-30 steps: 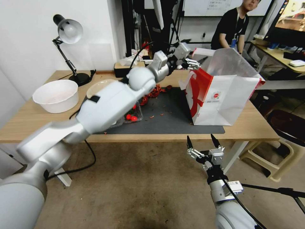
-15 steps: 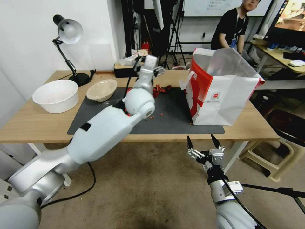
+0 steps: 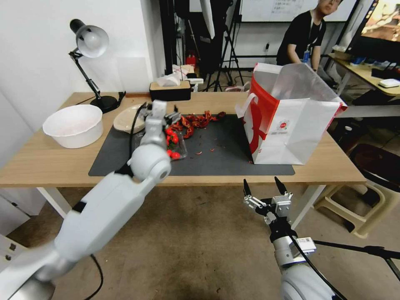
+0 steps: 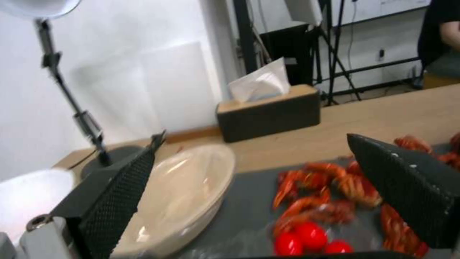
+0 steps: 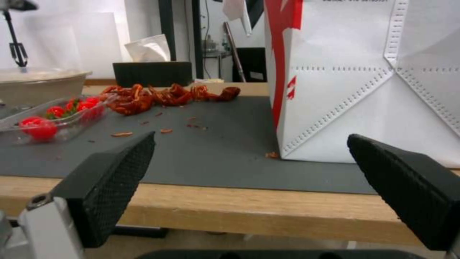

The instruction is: Pick up the trash from the table and place it into the takeout bag.

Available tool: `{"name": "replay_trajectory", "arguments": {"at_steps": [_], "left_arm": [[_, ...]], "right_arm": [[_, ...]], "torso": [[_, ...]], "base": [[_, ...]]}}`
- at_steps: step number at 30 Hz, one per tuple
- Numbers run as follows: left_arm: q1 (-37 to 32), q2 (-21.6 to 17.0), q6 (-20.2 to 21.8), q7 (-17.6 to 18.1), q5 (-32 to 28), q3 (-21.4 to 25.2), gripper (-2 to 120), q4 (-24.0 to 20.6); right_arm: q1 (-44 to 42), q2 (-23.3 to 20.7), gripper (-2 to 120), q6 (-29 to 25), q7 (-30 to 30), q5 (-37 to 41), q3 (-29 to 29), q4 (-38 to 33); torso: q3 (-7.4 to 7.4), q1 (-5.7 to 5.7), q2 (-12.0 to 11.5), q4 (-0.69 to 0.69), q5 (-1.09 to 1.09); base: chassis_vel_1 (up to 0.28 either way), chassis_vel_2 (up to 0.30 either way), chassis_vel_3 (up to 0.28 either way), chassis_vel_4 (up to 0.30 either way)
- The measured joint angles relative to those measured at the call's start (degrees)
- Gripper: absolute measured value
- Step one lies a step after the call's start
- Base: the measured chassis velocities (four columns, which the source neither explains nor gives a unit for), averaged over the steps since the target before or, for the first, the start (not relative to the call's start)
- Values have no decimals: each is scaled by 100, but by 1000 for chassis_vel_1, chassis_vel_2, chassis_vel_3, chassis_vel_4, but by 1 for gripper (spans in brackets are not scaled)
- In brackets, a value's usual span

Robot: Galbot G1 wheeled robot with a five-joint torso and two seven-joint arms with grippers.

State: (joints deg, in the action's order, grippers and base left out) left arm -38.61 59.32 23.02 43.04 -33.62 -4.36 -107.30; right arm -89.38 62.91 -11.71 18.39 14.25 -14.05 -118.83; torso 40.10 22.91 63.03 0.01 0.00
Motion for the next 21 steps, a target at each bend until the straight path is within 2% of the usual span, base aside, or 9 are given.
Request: {"name": "replay_trajectory", "arguments": {"at_steps": [6, 13, 14, 16, 18, 21], "left_arm": [[-1093, -51, -195, -197, 330, 698, 100, -402], [-1660, -51, -367, -297, 515, 1026, 100, -606], [-2019, -57, -415, -329, 580, 1175, 100, -768], [-2104, -51, -424, -330, 597, 1204, 100, -800], [-2546, 44, -504, -334, 728, 1373, 100, -955], [-2760, 127, -538, -334, 791, 1465, 100, -1032]], "right_arm": [[68, -13, 100, 10, -7, 12, 46, 24], [73, -15, 100, 15, -7, 27, 66, 25], [82, -21, 100, 16, -8, 41, 78, 28], [83, -25, 100, 17, -9, 44, 79, 28], [88, -38, 100, 20, -13, 62, 84, 28], [95, -47, 100, 21, -15, 70, 84, 25]], "torso": [[1, 0, 0, -1, -2], [1, 0, 0, -1, -1], [0, 0, 0, 0, 1], [1, 0, -1, -1, 0], [1, 0, 0, 0, 0], [1, 0, 0, 0, 0]], "base": [[0, 0, 0, 0], [0, 0, 0, 0], [0, 0, 0, 0], [0, 0, 0, 0], [0, 0, 0, 0], [0, 0, 0, 0]]}}
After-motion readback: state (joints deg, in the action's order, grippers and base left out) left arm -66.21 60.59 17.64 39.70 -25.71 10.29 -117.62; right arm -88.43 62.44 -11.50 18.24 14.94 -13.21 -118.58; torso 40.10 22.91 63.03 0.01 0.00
